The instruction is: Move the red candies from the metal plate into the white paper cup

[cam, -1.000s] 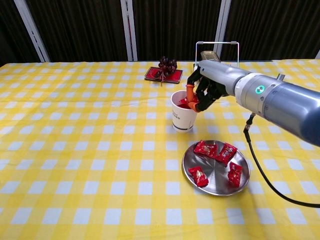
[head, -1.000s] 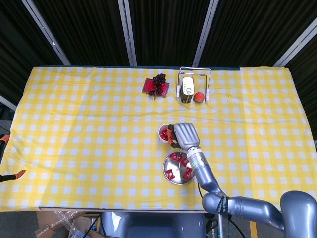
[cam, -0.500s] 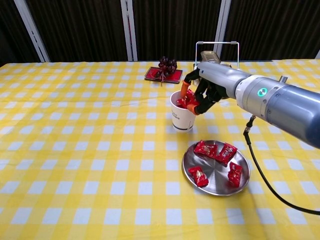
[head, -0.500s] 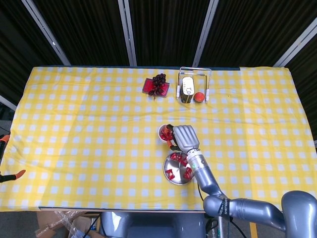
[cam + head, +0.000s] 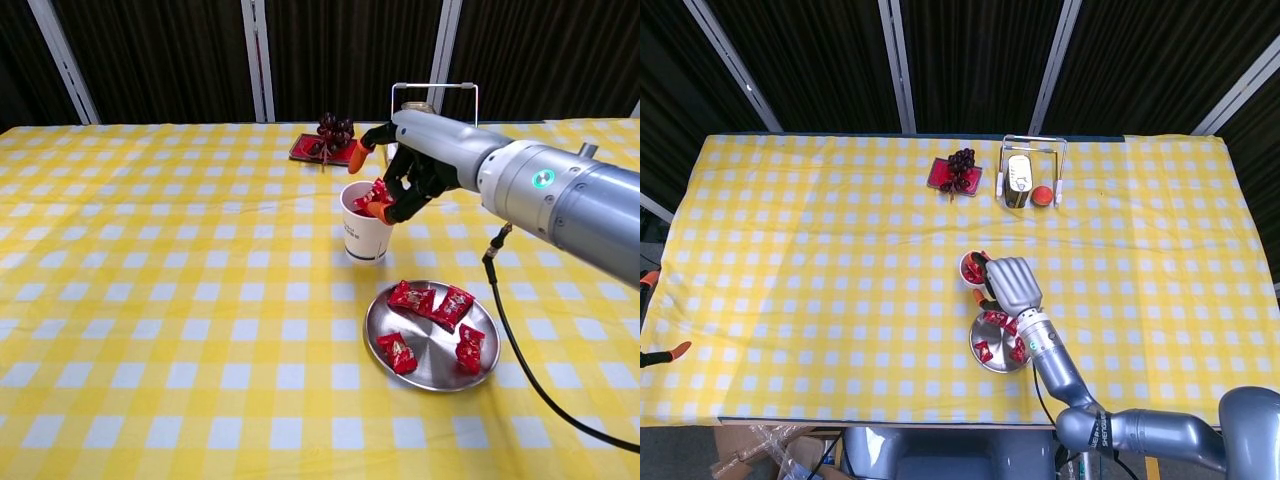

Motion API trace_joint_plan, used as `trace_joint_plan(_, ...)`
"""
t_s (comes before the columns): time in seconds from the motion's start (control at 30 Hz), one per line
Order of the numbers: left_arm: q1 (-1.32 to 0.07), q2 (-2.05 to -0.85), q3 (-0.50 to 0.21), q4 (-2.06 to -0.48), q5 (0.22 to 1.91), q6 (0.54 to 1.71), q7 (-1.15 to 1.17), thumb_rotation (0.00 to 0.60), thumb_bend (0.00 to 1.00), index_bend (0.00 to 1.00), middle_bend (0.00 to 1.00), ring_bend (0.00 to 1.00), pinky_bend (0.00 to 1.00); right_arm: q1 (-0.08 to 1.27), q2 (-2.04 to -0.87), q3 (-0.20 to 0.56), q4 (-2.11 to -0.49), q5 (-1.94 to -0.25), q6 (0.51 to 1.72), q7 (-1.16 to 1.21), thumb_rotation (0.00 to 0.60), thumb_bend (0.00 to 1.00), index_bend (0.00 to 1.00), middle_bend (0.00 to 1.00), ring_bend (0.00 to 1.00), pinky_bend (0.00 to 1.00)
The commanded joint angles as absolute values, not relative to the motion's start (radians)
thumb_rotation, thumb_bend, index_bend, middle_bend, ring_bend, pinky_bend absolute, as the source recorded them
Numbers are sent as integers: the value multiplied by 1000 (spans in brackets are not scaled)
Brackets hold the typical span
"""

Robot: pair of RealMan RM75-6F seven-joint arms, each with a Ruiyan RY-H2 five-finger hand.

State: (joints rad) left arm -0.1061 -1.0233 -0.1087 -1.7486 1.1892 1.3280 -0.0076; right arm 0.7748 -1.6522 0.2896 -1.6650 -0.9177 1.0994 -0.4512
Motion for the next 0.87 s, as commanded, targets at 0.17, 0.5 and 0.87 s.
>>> trace_joint_plan(0.17, -101, -1029, -108, -1742, 1207, 1346, -13, 600, 42, 0, 0, 0, 0, 682, -1526, 224, -1803, -1051, 1206, -428, 600, 447, 302, 814, 947, 999)
trace_joint_plan(0.5, -81, -1055, -97, -1713, 1293, 1422, -22, 600, 42, 0, 0, 0, 0, 468, -1283, 14, -1834, -1320, 1403, -409, 600, 446, 129, 448, 450, 562)
trace_joint_plan(0.87, -45, -1090, -62, -1651, 1419, 1528, -3, 600, 34, 0, 0, 0, 0, 272, -1138, -113, -1758, -1416, 1556, -318, 600, 421, 0, 0, 0, 80)
